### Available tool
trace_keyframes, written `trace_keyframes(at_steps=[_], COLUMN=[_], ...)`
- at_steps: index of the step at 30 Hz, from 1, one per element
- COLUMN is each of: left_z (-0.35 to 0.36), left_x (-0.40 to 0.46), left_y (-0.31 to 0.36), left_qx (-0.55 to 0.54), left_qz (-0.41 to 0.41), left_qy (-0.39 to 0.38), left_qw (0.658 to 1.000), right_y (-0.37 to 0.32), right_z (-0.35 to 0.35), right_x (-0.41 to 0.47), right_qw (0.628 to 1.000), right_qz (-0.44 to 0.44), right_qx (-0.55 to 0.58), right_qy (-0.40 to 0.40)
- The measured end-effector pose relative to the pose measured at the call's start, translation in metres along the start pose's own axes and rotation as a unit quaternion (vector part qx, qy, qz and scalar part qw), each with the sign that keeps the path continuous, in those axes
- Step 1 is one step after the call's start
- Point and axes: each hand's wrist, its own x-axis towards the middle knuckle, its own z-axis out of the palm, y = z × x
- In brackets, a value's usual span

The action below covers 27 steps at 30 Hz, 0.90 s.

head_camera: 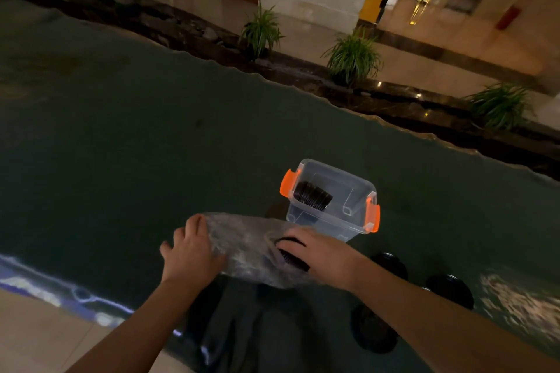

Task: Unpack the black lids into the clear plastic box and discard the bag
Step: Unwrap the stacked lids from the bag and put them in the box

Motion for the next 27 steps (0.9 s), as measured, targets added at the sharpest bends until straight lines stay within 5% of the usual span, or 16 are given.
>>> trace_keyframes(at_steps=[10,27], left_z=[-0.009,-0.004], left_x=[0.005,0.026], left_y=[0.005,0.108], left_qx=[0.049,0.003], left_qz=[0.011,0.293], left_qy=[0.003,0.044], left_qw=[0.999,0.955], right_y=[0.048,0.159], right_z=[-0.081,-0.067], right_x=[-0.066,-0.035], right_qw=[0.994,0.99], right_qz=[0.074,0.115], right_qx=[-0.033,-0.084], right_qy=[0.074,-0.015])
